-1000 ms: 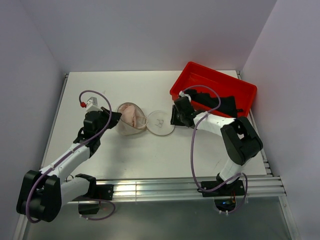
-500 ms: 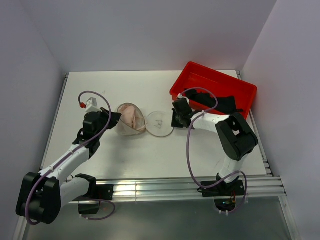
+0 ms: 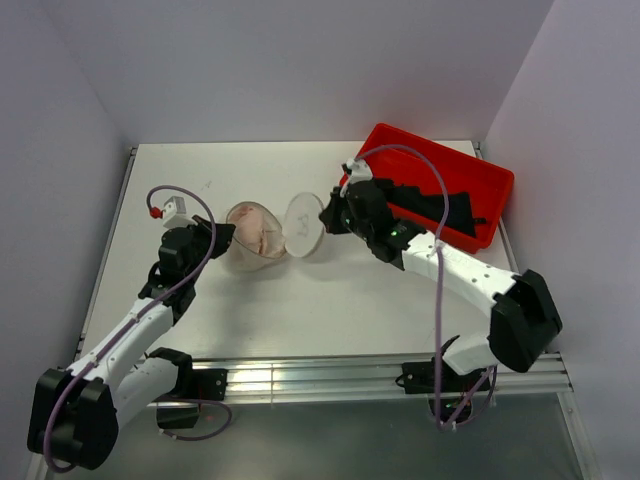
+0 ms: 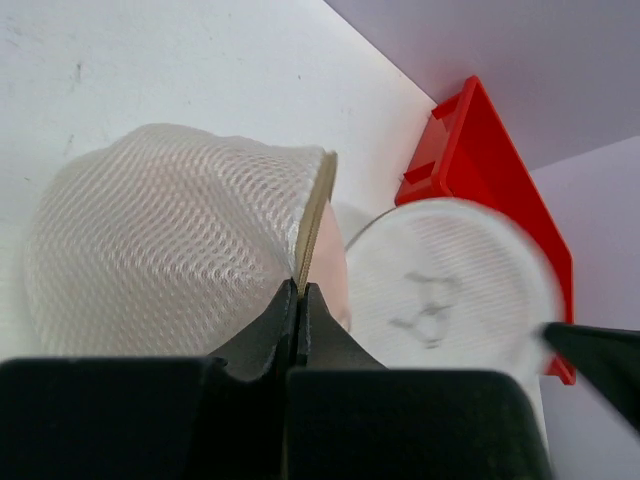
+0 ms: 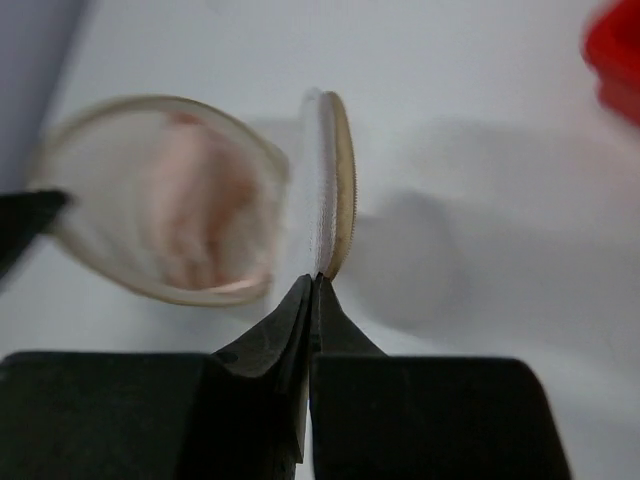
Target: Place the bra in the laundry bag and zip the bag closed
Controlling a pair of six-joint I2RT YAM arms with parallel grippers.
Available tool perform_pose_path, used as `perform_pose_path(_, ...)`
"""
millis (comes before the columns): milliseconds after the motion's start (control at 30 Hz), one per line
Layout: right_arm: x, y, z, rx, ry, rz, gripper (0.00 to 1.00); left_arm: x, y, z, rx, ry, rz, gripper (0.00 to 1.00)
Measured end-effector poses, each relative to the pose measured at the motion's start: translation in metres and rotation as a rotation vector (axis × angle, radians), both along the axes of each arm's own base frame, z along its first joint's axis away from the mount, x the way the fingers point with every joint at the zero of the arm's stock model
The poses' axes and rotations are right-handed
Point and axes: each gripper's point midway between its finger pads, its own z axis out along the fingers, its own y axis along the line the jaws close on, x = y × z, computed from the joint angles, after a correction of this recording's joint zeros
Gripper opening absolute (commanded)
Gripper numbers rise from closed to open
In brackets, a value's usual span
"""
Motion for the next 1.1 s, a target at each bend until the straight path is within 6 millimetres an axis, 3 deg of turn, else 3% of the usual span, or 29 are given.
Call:
perform_pose_path(133, -0.004, 0.035, 0.118, 0.136, -0.217, 0.080, 0.00, -0.002, 0.007, 0.019, 0.010, -0.037, 0.031, 0.00)
perform_pose_path(233, -0.006, 0.044, 0.166, 0.198, -0.300, 0.102, 0.00, -0.002, 0.014, 0.029, 0.013, -0.063, 0.063, 0.00)
perform_pose_path(300, -0.001, 0.054, 0.178, 0.208, -0.312, 0.117, 0.00, -0.001, 0.019, 0.030, 0.021, -0.061, 0.091, 0.00)
perform_pose_path(400, 0.013, 0.074, 0.162, 0.192, -0.279, 0.144, 0.00, 0.003, 0.027, 0.024, 0.041, -0.034, 0.137, 0.00)
perform_pose_path(533, 0.018, 0.095, 0.103, 0.129, -0.155, 0.202, 0.00, 0.007, 0.044, 0.014, 0.065, -0.001, 0.215, 0.00)
perform_pose_path(633, 0.013, 0.103, 0.081, 0.102, -0.091, 0.241, 0.00, 0.013, 0.063, 0.013, 0.064, 0.003, 0.282, 0.00)
perform_pose_path(700, 0.010, 0.108, 0.088, 0.118, -0.094, 0.268, 0.00, 0.018, 0.074, 0.013, 0.056, 0.012, 0.320, 0.00)
perform_pose_path(800, 0.006, 0.119, 0.113, 0.175, -0.137, 0.319, 0.00, 0.024, 0.087, 0.015, 0.044, 0.013, 0.358, 0.02)
perform_pose_path(933, 0.003, 0.123, 0.129, 0.217, -0.168, 0.343, 0.00, 0.026, 0.097, 0.016, 0.028, 0.015, 0.389, 0.11)
perform_pose_path(1033, 0.004, 0.123, 0.123, 0.228, -0.163, 0.327, 0.00, 0.025, 0.098, 0.014, 0.022, 0.016, 0.393, 0.26)
perform_pose_path(1100, 0.005, 0.122, 0.109, 0.225, -0.137, 0.311, 0.00, 0.023, 0.097, 0.008, 0.023, 0.027, 0.390, 0.44)
